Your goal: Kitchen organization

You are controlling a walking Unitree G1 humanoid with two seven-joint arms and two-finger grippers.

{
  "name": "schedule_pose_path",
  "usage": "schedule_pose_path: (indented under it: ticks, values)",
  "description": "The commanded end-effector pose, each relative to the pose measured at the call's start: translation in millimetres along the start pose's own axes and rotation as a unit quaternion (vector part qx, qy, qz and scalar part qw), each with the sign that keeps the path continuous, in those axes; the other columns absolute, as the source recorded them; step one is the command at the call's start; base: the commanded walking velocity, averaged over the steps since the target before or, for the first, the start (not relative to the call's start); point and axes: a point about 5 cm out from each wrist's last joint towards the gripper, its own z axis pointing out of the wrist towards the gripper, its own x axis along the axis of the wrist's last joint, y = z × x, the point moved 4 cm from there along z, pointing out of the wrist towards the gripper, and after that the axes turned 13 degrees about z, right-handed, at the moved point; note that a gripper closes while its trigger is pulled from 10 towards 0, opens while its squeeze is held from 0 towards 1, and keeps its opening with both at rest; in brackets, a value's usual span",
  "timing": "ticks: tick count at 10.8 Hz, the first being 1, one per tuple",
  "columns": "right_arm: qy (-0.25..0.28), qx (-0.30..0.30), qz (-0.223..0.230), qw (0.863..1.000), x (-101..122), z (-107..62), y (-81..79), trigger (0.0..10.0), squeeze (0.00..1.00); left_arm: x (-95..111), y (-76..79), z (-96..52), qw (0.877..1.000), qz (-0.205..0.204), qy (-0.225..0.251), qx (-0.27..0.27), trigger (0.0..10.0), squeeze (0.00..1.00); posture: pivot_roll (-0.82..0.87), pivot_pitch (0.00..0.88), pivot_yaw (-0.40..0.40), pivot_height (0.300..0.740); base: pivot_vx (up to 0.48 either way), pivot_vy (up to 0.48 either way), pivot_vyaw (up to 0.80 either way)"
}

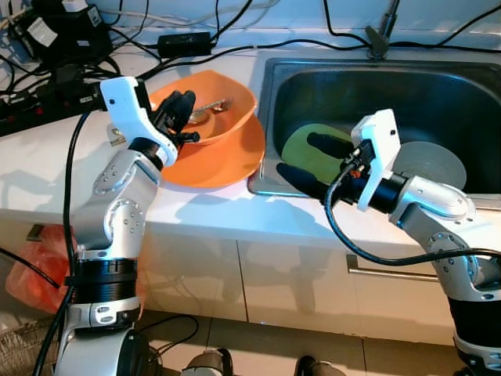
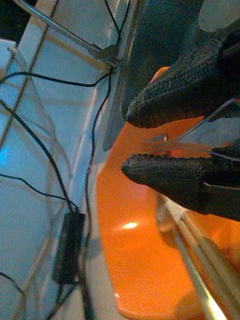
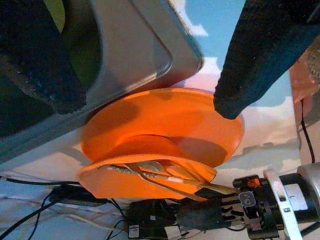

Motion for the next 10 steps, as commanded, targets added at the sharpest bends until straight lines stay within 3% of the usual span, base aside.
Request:
schedule_pose_path:
  ticks: [1,3,5,8,10]
  values:
    - [0.013,0.002,-0.01,1.0,7.6,0.5,-1.2,10.0,0.0,7.3,-1.9,0.6,1.0,-0.011,-0.003,0.006,0.0,0.0,0.03,0.131,0.087,0.74,0.0,0.0,0.0]
    - [0.013,0.003,-0.01,1.0,7.8,0.7,-1.2,10.0,0.0,-2.4,-1.0,2.6,0.997,-0.039,-0.066,-0.001,0.0,0.0,0.03,0.131,0.087,0.74,0.0,0.0,0.0]
    - [0.014,0.003,-0.011,1.0,8.4,1.4,-1.0,10.0,0.0,-3.8,2.0,3.0,0.994,-0.049,-0.096,-0.013,0.0,0.0,0.03,0.131,0.089,0.74,0.0,0.0,0.0]
    - [0.016,0.002,-0.012,1.0,9.6,2.4,-0.3,10.0,0.0,17.3,8.0,6.2,0.991,-0.055,-0.119,-0.028,0.0,0.0,0.04,0.128,0.093,0.74,0.0,0.0,0.0]
    - [0.018,0.001,-0.012,1.0,10.2,2.8,0.3,10.0,0.0,37.0,8.4,8.6,0.993,-0.054,-0.102,-0.038,0.0,0.0,0.04,0.124,0.094,0.74,0.0,0.0,0.0]
